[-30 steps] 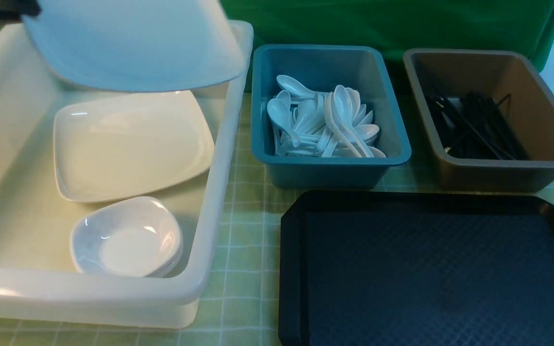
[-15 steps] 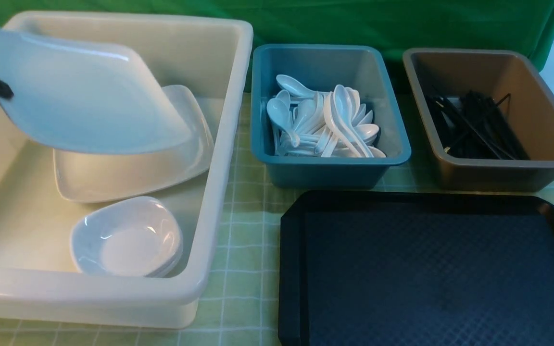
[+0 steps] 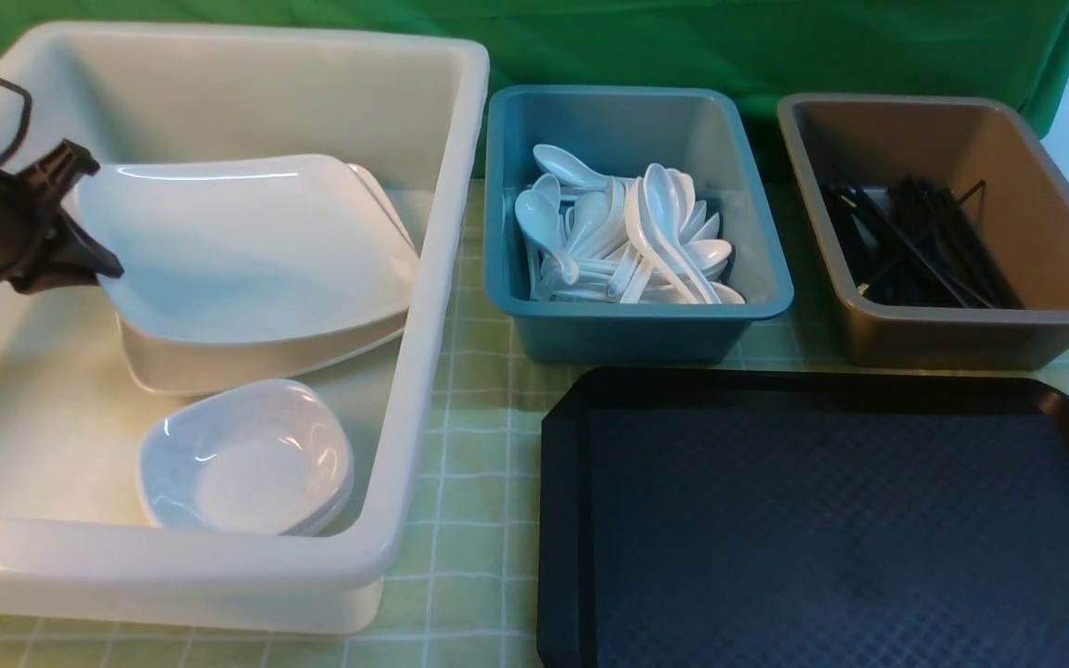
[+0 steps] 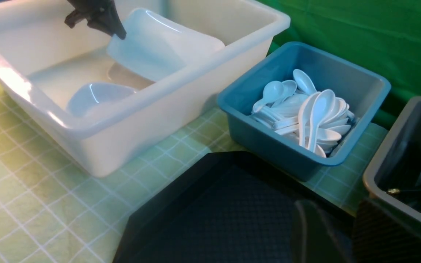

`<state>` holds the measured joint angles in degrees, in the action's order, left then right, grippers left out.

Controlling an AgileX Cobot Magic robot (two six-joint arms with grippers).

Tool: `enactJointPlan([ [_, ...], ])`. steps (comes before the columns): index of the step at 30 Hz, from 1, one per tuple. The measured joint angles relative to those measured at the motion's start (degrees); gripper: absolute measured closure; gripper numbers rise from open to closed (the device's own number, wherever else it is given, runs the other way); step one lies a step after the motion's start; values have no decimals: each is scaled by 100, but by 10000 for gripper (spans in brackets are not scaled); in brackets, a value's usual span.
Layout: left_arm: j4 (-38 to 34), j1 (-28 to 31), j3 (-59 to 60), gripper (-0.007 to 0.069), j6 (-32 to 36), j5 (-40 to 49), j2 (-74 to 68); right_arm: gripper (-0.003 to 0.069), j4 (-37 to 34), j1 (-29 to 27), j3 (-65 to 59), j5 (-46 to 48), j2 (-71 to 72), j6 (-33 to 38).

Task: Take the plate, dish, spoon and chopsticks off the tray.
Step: Use the left arm to put the plate into the large storage box on the left

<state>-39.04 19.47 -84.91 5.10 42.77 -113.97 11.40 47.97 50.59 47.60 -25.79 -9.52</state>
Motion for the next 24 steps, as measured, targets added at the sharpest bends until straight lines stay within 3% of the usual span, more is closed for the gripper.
enactJointPlan([
  [9,115,-29,-30,589,224,-73,-90,480,0,0,0,6,0,-167],
  [15,582,-55,-32,405,231,9,-102,519,-6,0,87,448,0,-283],
  [18,659,-30,-32,285,192,126,0,582,-6,0,406,1194,6,-302],
  [21,737,13,-76,247,171,213,165,628,-6,0,646,1737,10,-369],
  [24,951,32,-271,270,127,453,533,657,-91,0,747,2101,69,-438],
])
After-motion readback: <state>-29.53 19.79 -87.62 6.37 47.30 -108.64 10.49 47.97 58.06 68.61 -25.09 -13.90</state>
